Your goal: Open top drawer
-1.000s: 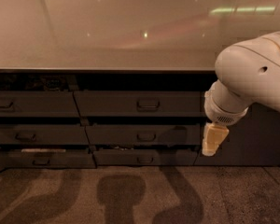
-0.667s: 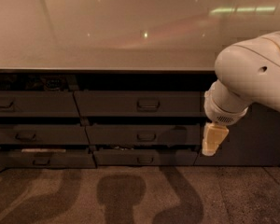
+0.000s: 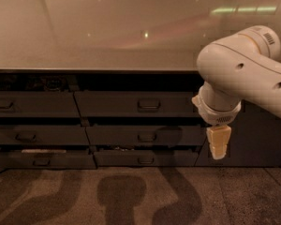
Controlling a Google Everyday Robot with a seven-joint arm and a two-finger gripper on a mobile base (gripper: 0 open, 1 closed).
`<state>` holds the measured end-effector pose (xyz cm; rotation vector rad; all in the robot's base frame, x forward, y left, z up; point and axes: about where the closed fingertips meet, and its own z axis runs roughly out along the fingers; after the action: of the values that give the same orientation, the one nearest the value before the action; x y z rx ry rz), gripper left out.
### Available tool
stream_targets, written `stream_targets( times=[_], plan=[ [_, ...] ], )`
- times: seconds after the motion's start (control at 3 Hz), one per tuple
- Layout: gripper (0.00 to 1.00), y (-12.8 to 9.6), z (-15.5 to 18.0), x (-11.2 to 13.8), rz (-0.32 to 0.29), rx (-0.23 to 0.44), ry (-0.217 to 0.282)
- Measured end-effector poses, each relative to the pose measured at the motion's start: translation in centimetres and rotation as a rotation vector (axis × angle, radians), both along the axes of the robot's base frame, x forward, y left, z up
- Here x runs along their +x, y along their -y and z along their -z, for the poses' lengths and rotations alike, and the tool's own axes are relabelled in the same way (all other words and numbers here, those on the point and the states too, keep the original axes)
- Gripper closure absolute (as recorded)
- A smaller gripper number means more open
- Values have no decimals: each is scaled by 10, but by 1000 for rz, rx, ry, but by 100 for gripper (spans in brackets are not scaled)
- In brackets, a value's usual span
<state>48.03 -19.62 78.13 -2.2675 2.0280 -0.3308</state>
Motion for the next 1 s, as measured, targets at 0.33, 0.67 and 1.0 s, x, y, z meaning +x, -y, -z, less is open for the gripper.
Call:
stream_targets(
  times=[0.33, 0.67, 1.0],
  plan=[
    [0, -4, 4, -3, -125, -68, -57],
    [0, -3, 4, -4, -136, -72, -61],
    [0, -5, 9, -8, -123, -67, 12]
  ],
)
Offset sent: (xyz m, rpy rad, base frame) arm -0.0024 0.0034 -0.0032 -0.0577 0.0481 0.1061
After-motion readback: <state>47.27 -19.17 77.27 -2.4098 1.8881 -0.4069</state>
